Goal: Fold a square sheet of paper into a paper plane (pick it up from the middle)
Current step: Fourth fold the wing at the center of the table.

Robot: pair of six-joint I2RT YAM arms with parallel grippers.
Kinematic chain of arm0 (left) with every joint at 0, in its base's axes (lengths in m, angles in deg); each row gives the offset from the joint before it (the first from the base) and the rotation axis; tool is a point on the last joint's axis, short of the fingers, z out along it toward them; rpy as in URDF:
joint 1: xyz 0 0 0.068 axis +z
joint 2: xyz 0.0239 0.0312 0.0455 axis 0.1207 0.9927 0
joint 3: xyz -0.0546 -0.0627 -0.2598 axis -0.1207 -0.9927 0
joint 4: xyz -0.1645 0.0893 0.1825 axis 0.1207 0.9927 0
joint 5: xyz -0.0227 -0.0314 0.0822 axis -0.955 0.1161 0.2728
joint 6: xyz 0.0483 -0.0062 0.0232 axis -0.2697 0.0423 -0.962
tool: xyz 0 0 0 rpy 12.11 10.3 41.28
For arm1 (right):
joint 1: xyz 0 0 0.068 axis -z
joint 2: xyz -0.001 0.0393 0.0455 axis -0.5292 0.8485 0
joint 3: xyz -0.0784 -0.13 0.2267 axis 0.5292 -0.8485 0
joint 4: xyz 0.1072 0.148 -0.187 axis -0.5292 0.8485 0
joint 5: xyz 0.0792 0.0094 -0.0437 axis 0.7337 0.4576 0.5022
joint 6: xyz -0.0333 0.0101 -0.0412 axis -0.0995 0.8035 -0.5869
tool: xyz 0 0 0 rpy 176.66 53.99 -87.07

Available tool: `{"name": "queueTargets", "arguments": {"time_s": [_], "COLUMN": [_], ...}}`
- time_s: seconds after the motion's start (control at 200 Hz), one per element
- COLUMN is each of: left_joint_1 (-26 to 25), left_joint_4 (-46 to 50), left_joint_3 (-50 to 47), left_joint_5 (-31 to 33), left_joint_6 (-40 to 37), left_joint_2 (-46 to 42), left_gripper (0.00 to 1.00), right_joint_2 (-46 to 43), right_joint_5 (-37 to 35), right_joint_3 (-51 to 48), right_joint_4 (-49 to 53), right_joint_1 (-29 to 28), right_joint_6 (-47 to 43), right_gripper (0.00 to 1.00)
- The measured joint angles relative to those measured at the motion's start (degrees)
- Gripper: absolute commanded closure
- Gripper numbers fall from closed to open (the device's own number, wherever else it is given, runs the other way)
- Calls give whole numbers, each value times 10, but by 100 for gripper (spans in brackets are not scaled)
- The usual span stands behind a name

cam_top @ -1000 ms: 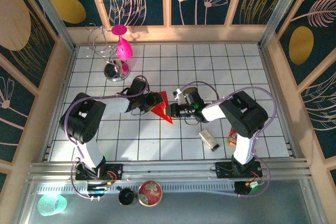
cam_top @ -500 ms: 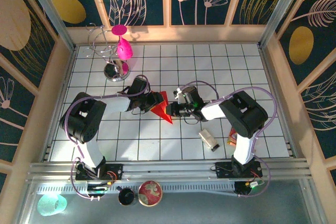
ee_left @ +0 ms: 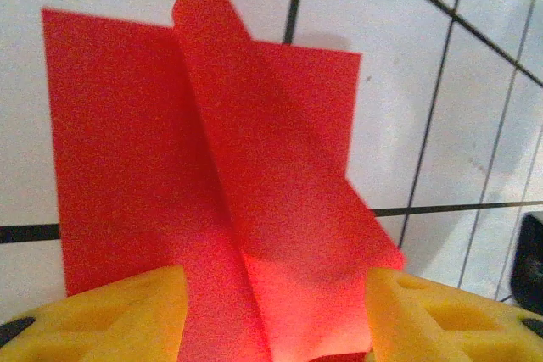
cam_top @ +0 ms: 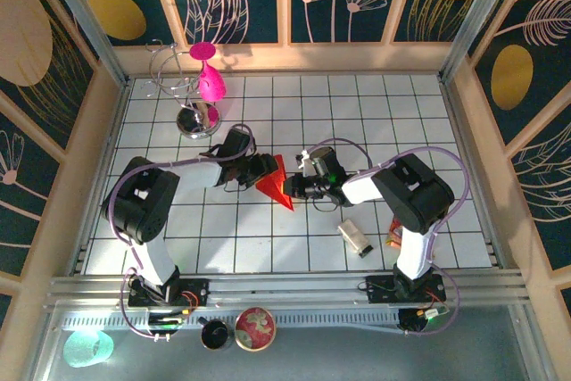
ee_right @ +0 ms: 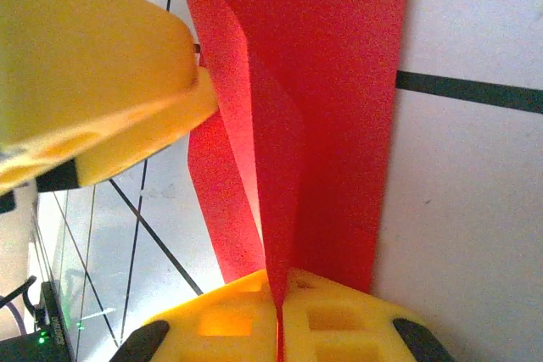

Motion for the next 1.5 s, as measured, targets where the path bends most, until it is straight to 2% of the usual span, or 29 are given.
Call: {"name": "queueTargets", "arguments": {"time_s": [0.18, 0.42, 0.691, 1.071, 1.502], "left_joint_1": [0, 0, 0, 0, 0], "left_joint_4": [-15, -75, -131, -180, -190], "left_joint_3": [2, -15, -38, -63, -62], "left_joint_5": [2, -20, -68, -111, -123], "left_joint_6": [-3, 3, 22, 37, 38], "left_joint_2": [-42, -55, -34, 6, 43], "left_gripper": [48, 69, 82, 87, 88], "right_joint_2": [8, 24, 37, 47, 49], "right_joint_5": [26, 74, 116, 142, 148], "right_joint_3": [-2, -13, -22, -22, -15], "right_joint_4": [-14, -58, -89, -101, -90], "right_joint_1": [12, 30, 47, 57, 58], "right_joint_6": [13, 44, 76, 103, 103], "right_gripper": [93, 95, 96, 96, 92]}}
